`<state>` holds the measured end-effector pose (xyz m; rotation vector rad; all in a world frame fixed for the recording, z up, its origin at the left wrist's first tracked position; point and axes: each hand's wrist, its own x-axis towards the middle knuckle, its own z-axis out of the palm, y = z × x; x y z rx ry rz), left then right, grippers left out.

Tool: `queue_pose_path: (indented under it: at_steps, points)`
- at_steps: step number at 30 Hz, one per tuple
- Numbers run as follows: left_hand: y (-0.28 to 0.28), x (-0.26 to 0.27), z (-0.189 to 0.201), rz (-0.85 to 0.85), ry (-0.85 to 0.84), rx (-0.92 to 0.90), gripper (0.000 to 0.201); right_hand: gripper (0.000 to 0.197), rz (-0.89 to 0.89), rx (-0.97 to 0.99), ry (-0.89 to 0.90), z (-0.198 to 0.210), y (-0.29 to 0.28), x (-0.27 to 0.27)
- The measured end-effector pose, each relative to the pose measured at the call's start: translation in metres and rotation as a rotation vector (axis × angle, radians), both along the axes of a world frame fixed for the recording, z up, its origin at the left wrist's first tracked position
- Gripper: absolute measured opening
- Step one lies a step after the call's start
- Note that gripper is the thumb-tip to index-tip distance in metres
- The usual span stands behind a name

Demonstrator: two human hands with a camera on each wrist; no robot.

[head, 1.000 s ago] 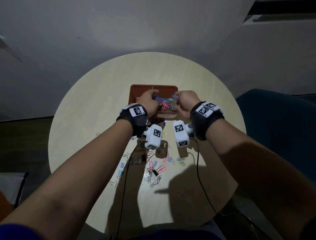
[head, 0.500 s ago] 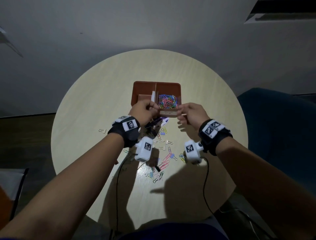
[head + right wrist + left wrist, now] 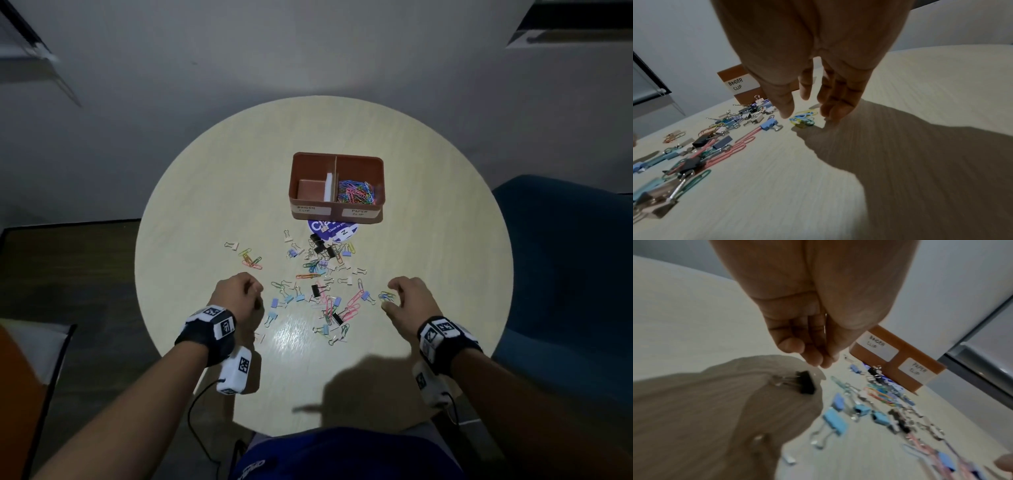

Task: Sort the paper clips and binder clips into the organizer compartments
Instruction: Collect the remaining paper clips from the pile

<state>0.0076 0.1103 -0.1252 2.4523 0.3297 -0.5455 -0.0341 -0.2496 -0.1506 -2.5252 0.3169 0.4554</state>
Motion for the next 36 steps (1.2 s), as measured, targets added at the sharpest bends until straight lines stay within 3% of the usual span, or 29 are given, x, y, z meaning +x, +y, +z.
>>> queue_pose_path:
  at_steps: [4, 9, 14, 24, 28, 32, 36]
  points:
    - [0.019, -0.005, -0.001, 0.122, -0.062, 0.011, 0.015, 0.024, 0.032, -0.104, 0.000, -0.004, 0.008, 0.002]
    - [0.029, 0.008, -0.005, 0.002, -0.086, 0.058, 0.017, 0.003, 0.031, -0.165, 0.013, 0.001, 0.021, -0.003]
    - [0.031, 0.016, -0.016, -0.099, -0.085, 0.106, 0.025, 0.019, -0.078, -0.106, 0.012, 0.002, 0.024, -0.008]
    - [0.022, 0.035, -0.018, -0.221, -0.242, 0.179, 0.028, 0.021, -0.213, 0.182, -0.052, 0.000, 0.026, -0.015]
    - [0.017, 0.040, -0.021, -0.381, -0.237, 0.234, 0.023, 0.021, -0.191, 0.151, -0.065, 0.000, 0.027, -0.015]
    - [0.019, 0.035, -0.027, -0.337, -0.218, 0.218, 0.027, 0.002, -0.165, 0.105, -0.031, 0.004, 0.031, -0.016]
    - [0.021, 0.030, -0.024, -0.302, -0.139, 0.204, 0.023, 0.007, -0.122, 0.040, 0.034, 0.005, 0.035, -0.014]
